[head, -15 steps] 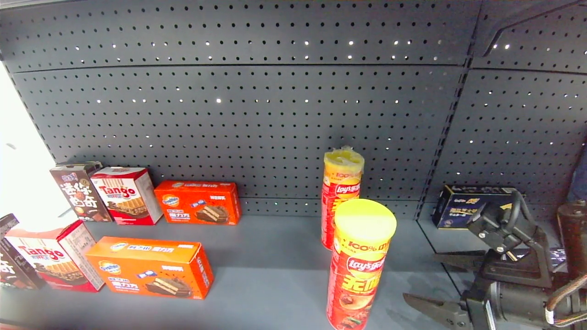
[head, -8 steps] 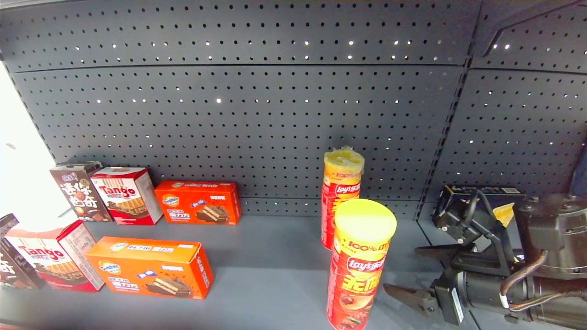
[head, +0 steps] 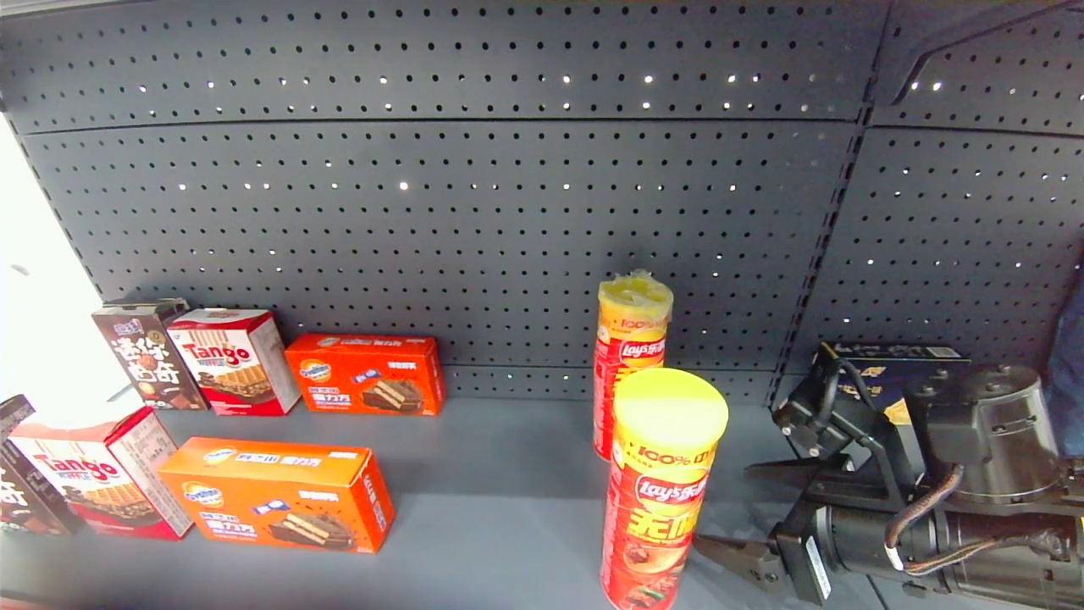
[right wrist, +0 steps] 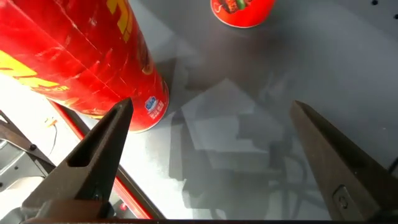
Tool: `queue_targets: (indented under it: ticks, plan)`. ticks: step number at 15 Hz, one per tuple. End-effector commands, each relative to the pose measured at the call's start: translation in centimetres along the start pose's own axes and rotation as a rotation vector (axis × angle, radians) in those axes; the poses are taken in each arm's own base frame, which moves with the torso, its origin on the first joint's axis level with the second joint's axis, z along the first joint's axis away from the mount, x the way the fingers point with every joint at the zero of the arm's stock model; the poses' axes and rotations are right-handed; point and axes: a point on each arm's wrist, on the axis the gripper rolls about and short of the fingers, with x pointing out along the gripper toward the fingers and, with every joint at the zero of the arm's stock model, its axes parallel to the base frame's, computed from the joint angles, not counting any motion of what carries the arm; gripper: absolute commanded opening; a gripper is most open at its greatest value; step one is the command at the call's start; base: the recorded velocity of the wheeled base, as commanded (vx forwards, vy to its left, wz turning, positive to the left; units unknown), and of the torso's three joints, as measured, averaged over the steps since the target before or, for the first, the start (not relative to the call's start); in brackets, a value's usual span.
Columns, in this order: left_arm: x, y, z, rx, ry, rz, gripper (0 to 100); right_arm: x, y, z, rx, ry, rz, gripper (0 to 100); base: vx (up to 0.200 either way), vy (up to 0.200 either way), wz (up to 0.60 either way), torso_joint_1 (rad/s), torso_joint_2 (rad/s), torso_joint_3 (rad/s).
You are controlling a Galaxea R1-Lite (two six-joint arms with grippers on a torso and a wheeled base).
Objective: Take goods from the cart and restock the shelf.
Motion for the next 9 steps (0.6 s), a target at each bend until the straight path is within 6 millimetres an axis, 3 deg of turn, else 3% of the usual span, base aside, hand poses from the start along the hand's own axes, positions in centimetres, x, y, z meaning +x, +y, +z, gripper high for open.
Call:
queue_targets:
  ticks: [1, 5, 7, 9]
  plan:
    - [0.0, 0.0, 0.0, 0.001, 0.001, 0.0, 100, 0.1, 0.0, 0.0, -0.001, 0.003, 0.002, 100, 0.0, 0.0, 0.0, 0.0, 0.0, 0.0]
    - [0.0, 0.0, -0.1, 0.0, 0.005, -0.003, 100, -0.6, -0.1, -0.1, 0.003, -0.014, -0.006, 100, 0.0, 0.0, 0.0, 0.0, 0.0, 0.0]
    - [-0.1, -0.1, -0.3, -0.001, 0.003, 0.001, 100, -3.2, -0.3, 0.3, 0.01, -0.095, -0.032, 100, 0.0, 0.0, 0.0, 0.0, 0.0, 0.0]
    - [-0.5, -0.2, -0.9, -0.002, -0.004, 0.003, 100, -6.4, -0.1, -0.7, 0.008, -0.171, -0.075, 100, 0.0, 0.0, 0.0, 0.0, 0.0, 0.0]
